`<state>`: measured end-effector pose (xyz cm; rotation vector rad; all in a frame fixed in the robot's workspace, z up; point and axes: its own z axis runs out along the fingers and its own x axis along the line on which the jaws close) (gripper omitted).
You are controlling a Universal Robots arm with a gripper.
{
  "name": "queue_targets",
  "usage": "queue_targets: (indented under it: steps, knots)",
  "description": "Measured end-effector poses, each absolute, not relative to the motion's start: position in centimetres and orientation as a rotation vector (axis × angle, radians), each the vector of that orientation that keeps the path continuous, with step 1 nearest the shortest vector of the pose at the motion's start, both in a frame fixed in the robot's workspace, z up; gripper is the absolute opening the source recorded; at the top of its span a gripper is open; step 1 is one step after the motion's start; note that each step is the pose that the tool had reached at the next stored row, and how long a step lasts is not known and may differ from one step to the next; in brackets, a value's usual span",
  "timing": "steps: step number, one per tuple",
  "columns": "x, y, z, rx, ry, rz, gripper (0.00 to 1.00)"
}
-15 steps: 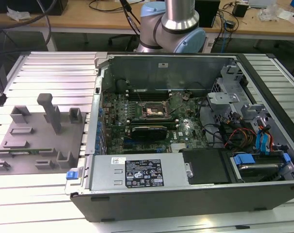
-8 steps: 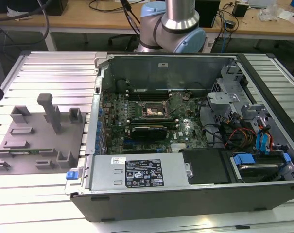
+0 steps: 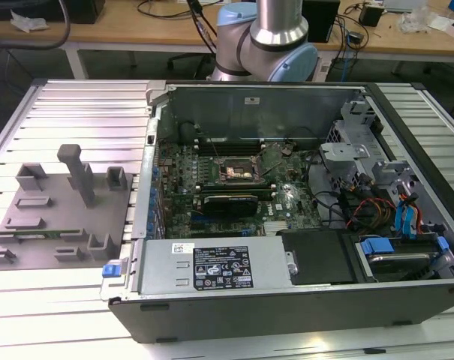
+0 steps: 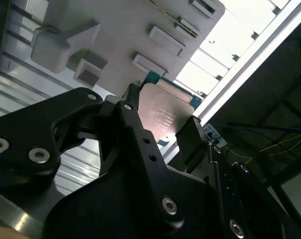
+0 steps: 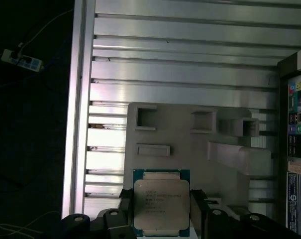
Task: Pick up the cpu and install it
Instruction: 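Pick up the cpu and move it towards the insertion slot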
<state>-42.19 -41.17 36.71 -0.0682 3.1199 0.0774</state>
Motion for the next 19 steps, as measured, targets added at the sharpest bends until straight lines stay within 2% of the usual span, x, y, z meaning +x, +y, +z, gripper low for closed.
queue_targets:
  steps: [8, 19]
  knots:
    - [-42.2, -41.1, 40.2, -0.068, 3.12, 0.077, 0.55]
    - [-42.2, -41.1, 41.9, -0.068, 3.12, 0.077, 0.55]
